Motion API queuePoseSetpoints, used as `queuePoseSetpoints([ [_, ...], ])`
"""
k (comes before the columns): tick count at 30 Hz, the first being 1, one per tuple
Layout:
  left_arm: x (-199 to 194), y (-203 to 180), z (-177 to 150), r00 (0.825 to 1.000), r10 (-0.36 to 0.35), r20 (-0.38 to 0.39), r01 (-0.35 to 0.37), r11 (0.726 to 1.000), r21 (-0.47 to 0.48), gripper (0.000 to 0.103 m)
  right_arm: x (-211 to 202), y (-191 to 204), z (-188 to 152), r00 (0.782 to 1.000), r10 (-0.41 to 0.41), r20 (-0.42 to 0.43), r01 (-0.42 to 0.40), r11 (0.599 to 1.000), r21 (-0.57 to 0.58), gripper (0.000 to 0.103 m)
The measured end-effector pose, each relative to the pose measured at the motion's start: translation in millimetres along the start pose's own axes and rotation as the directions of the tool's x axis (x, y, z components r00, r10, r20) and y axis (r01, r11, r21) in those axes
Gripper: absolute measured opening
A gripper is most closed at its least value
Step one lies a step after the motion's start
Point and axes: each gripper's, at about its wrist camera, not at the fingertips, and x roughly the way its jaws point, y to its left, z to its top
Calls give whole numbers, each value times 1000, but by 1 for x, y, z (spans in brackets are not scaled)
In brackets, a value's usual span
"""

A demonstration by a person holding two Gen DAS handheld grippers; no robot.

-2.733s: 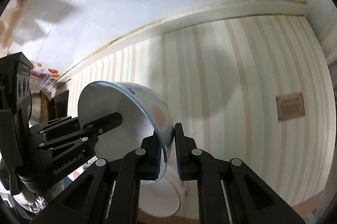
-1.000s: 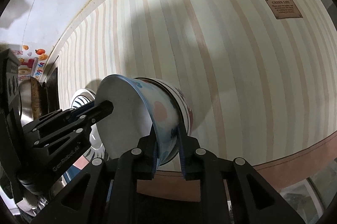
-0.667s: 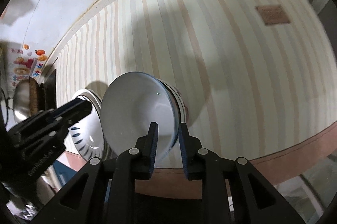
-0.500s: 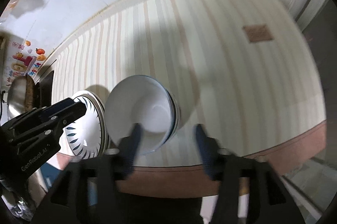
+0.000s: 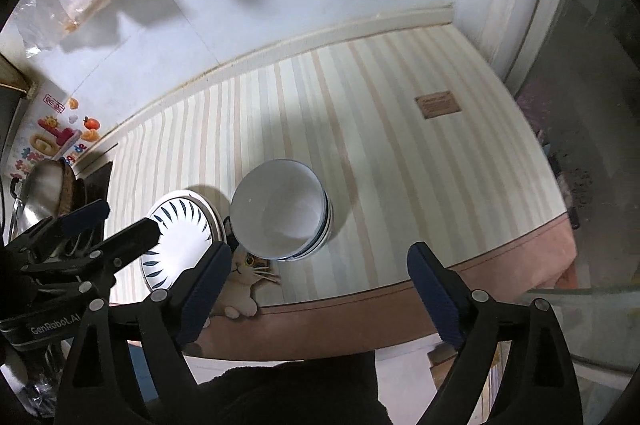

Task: Organize plates and bowls
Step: 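Set the bowl stack on the counter beside the plates and open both tools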

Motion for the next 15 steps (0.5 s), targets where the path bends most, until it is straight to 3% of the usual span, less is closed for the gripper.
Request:
queuePoseSetpoints([
  [9,-40,-6,-10,998,-27,53,27,1000,6,98,-65,11,-17,991,-54,125,59,998,-30,95],
  [15,-49,-8,-10,997,-68,48,68,998,-1,99,-90,11,-24,987,-42,157,46,999,-22,96],
])
